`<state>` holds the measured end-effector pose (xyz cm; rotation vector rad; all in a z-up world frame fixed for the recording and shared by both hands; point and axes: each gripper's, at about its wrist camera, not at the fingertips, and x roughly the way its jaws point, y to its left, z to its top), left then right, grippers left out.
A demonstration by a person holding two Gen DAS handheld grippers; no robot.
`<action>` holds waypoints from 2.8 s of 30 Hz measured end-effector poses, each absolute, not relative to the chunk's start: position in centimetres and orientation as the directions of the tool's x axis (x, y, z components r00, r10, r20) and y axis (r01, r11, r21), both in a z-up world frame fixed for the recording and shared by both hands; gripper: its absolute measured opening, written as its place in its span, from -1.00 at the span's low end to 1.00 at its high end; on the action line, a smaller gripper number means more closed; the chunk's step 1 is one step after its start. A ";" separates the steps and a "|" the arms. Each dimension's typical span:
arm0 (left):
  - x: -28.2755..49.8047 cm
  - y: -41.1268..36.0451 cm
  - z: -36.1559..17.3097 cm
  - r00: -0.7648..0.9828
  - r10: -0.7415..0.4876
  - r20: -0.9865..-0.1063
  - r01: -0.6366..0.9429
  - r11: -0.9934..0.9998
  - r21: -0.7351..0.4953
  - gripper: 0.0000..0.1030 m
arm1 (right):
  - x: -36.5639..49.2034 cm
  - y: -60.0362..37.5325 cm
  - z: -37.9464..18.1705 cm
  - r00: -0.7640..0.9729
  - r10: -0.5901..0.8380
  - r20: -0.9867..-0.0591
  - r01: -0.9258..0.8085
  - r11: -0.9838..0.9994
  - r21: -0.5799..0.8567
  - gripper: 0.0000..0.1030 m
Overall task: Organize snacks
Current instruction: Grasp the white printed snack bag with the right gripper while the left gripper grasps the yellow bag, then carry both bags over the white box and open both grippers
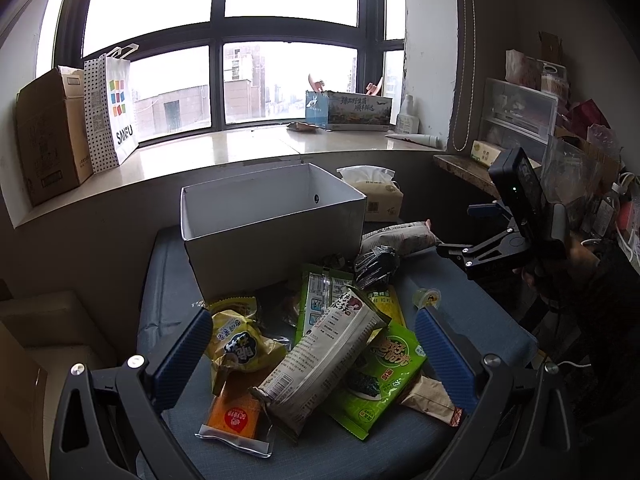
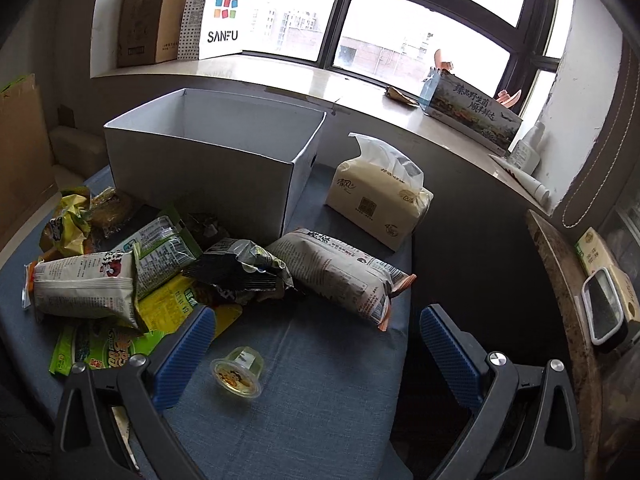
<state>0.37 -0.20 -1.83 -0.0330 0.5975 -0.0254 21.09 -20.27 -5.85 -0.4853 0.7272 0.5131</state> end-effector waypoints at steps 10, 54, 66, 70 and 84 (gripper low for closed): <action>1.1 1.6 -3.1 0.803 -0.023 -0.595 -0.008 0.999 -0.049 1.00 | 30.4 -16.6 -10.8 0.602 0.122 -0.789 -0.705 0.545 -0.453 1.00; 8.9 10.8 -11.7 0.674 -0.059 -0.737 -0.241 0.925 -0.294 0.09 | 15.5 -22.3 -2.9 0.424 0.666 -0.614 -0.638 0.701 0.320 -0.11; 12.2 11.7 -3.0 0.807 -0.130 -0.576 -0.087 0.939 -0.334 0.05 | 20.5 -16.4 -0.4 0.457 0.641 -0.616 -0.558 0.746 0.363 -0.11; 16.8 12.5 -0.7 0.825 -0.124 -0.551 -0.075 0.943 -0.325 0.05 | 24.3 -13.4 1.5 0.489 0.622 -0.612 -0.548 0.765 0.339 -0.10; 29.7 15.9 -2.7 0.749 -0.061 -0.660 -0.142 0.958 -0.249 0.20 | 38.8 -7.0 -0.7 0.497 0.469 -0.731 -0.415 0.867 0.274 0.40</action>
